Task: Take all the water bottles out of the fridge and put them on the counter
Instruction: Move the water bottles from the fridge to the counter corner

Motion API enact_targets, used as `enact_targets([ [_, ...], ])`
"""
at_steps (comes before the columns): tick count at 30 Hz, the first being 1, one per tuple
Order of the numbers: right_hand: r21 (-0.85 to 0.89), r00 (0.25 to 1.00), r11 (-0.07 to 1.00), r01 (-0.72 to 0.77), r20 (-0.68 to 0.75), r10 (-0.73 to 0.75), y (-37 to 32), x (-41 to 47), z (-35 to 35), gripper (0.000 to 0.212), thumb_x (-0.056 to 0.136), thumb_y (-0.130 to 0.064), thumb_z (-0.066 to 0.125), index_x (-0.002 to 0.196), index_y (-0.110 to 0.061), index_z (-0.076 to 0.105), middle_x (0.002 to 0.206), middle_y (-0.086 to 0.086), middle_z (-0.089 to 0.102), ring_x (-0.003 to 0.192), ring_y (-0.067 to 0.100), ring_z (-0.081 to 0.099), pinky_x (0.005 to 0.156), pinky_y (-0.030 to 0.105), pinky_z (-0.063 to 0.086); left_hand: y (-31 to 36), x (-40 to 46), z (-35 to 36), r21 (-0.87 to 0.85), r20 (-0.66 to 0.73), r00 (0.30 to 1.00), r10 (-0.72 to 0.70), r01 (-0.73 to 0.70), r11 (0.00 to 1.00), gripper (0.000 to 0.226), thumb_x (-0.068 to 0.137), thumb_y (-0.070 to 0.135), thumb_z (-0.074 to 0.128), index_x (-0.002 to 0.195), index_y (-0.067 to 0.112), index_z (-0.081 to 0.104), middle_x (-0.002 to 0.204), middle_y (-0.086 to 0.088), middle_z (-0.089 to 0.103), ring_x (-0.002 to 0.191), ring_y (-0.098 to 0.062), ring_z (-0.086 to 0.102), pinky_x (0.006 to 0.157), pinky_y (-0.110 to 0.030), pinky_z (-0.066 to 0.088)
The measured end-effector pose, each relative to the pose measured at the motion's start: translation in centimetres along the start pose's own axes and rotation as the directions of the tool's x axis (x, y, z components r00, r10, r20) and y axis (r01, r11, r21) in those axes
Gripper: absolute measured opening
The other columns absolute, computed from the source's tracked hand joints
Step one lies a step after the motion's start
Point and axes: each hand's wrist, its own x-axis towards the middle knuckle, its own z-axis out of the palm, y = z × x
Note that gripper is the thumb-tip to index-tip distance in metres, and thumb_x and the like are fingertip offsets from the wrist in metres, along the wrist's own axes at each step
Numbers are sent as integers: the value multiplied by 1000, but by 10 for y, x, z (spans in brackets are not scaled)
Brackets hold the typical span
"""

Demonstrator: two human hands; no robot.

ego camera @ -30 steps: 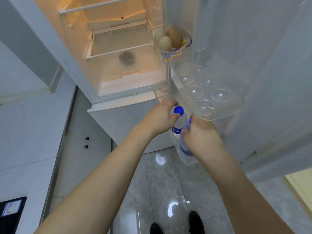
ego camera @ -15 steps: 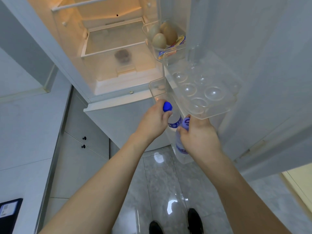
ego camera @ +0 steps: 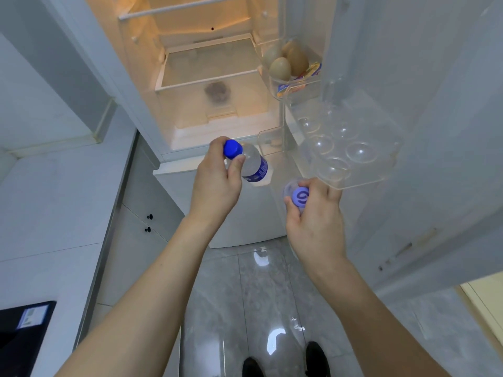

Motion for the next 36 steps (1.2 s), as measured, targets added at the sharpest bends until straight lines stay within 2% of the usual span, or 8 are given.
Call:
enact_targets([
  [4, 87, 998, 995, 45, -58, -40, -11, -11, 13, 28, 83, -7, 71, 106, -7, 54, 119, 15, 45, 93, 37, 59, 72, 39, 52, -17, -8, -22, 25, -45, 997, -61, 62, 998, 27, 96, 24, 52, 122, 17, 49, 103, 5, 60, 81, -19, 52, 69, -27, 39],
  [12, 212, 971, 952, 220, -138, -194, -39, -27, 40, 33, 81, -7, 73, 106, -7, 52, 109, 12, 41, 85, 30, 56, 65, 35, 51, -48, -40, -73, 33, -113, 979, -171, 176, 984, 25, 96, 22, 53, 121, 18, 50, 101, 5, 60, 76, -14, 51, 67, -24, 39],
  [17, 261, 961, 926, 273, -31, -274, -69, -46, 62, 27, 81, -6, 71, 100, -2, 53, 108, 16, 43, 84, 20, 47, 68, 34, 44, -59, -64, -115, 121, -142, 966, -215, 233, 965, 17, 95, 23, 53, 112, 22, 51, 86, 7, 59, 61, -6, 46, 55, -13, 34],
  [20, 290, 951, 918, 270, 65, -301, -84, -60, 72, 24, 84, -9, 69, 101, -4, 53, 108, 8, 41, 83, 26, 54, 67, 35, 48, -66, -84, -140, 164, -167, 956, -240, 266, 950, 17, 95, 23, 54, 111, 22, 50, 93, 4, 61, 62, -9, 49, 59, -26, 39],
  [23, 286, 924, 916, 283, 176, -340, -97, -71, 79, 22, 86, -11, 66, 102, -7, 52, 106, -2, 34, 83, 27, 54, 68, 33, 45, -69, -110, -162, 189, -195, 933, -303, 339, 922, 19, 94, 25, 54, 113, 23, 50, 98, 2, 61, 82, -20, 56, 71, -35, 46],
  [27, 268, 814, 898, 350, 387, -433, -117, -85, 90, 20, 88, -14, 63, 103, -8, 51, 108, 2, 37, 82, 31, 55, 66, 31, 36, -69, -159, -191, 201, -313, 860, -404, 476, 857, 25, 95, 26, 54, 119, 22, 50, 103, 2, 62, 94, -20, 58, 78, -37, 49],
  [30, 285, 685, 861, 421, 523, -508, -132, -107, 96, 19, 89, -17, 61, 100, -7, 49, 108, 5, 38, 80, 35, 55, 69, 36, 43, -63, -206, -208, 197, -402, 794, -457, 562, 803, 22, 95, 27, 54, 116, 23, 50, 101, 4, 63, 92, -19, 59, 78, -36, 50],
  [36, 437, 387, 754, 490, 667, -637, -158, -184, 104, 17, 90, -18, 60, 98, -8, 48, 109, 5, 38, 77, 32, 54, 72, 38, 47, -48, -308, -241, 203, -566, 619, -544, 745, 636, 18, 95, 30, 52, 112, 28, 48, 84, 4, 62, 66, -16, 54, 63, -35, 46],
])
